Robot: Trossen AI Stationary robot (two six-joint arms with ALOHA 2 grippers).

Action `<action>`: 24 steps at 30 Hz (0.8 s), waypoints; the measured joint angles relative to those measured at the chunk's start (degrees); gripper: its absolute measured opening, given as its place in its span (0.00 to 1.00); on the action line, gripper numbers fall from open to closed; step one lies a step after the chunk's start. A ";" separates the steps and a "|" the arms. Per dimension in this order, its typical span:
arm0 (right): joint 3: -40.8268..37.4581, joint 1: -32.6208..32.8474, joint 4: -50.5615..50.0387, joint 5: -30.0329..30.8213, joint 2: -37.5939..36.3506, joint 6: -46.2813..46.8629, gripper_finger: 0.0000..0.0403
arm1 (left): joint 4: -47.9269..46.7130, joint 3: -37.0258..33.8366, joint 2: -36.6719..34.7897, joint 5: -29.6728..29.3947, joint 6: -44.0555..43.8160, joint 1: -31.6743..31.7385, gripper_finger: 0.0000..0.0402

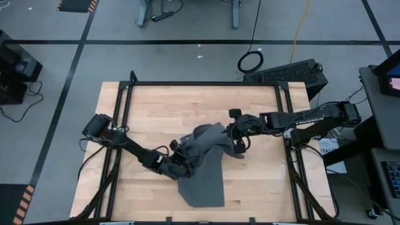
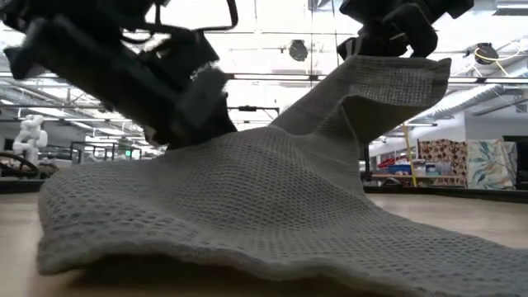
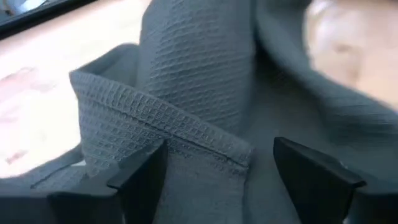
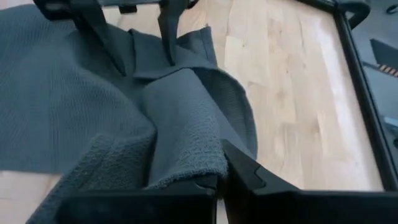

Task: Roll towel into tight, uniform cylinder
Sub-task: Roll the towel

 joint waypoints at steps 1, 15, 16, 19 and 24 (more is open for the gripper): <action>0.00 0.00 -0.21 0.00 0.00 0.28 0.00 | 0.09 0.00 0.57 -0.02 -0.24 0.37 0.75; 0.00 0.57 -1.66 0.02 0.00 2.31 0.00 | -0.43 1.81 1.33 -7.94 7.70 1.41 0.04; 0.00 0.80 -1.70 0.03 0.00 2.31 0.00 | -0.34 1.81 1.20 -6.60 7.69 1.39 0.03; 0.00 1.39 -1.86 0.02 0.00 2.33 0.00 | 0.48 1.81 -0.02 -0.23 7.25 1.06 0.08; 0.00 1.90 -1.80 0.02 0.00 2.81 0.00 | 0.16 1.86 -1.37 4.95 9.00 -0.47 0.25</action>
